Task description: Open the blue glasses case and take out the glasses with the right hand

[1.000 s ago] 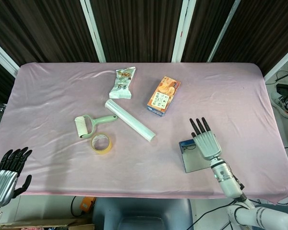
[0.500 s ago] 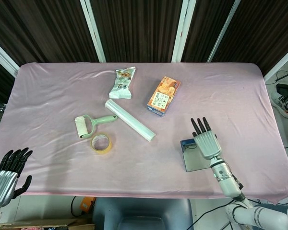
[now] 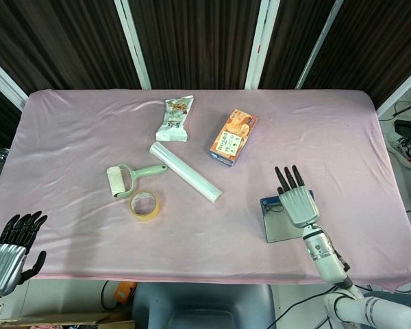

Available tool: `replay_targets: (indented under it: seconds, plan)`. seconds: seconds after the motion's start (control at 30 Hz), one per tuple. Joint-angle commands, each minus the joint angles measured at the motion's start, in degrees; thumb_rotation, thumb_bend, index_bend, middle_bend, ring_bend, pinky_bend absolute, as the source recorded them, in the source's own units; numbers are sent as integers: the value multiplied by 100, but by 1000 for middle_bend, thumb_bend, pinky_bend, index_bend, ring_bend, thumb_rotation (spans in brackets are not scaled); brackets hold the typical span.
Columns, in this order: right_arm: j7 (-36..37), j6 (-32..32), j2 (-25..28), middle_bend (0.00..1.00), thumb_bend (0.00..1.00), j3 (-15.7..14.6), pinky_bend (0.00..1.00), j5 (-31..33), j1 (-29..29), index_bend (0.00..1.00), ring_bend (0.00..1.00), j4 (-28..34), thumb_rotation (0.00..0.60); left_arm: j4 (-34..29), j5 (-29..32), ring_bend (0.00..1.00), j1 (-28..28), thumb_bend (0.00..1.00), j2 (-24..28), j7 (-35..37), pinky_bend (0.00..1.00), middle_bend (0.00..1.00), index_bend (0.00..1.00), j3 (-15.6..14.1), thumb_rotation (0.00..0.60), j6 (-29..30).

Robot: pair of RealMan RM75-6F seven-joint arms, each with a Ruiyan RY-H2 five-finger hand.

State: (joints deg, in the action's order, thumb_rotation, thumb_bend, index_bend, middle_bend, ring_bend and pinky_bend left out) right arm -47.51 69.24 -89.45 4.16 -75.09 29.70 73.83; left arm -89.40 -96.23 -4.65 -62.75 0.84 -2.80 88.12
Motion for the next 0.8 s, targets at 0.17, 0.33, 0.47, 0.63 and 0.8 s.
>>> replay_targets:
  seconds: [0.17, 0.33, 0.47, 0.63, 0.8]
  plan:
    - [-40, 35, -29, 36, 596, 13, 0, -62, 0, 586, 0, -2, 600, 11, 1, 54, 3, 431, -1, 20, 51, 41, 0, -2, 600, 5]
    - [-94, -30, -67, 36, 596, 34, 0, -3, 5, 585, 0, -68, 600, 14, 5, 54, -1, 431, -2, 16, 51, 42, 0, -1, 600, -5]
    - [-63, -125, -132, 36, 596, 66, 0, 74, 21, 584, 0, -206, 600, 5, 5, 54, 0, 431, -3, 0, 51, 42, 0, -1, 600, -6]
    - [-25, -150, -133, 36, 596, 139, 0, 137, 36, 584, 0, -292, 600, -1, 17, 54, -4, 431, -7, -21, 51, 42, 0, 1, 600, -21]
    - [-33, -158, -111, 36, 596, 243, 0, 243, 54, 581, 0, -361, 600, -5, 13, 54, -9, 431, -9, -34, 52, 41, 0, -2, 600, -32]
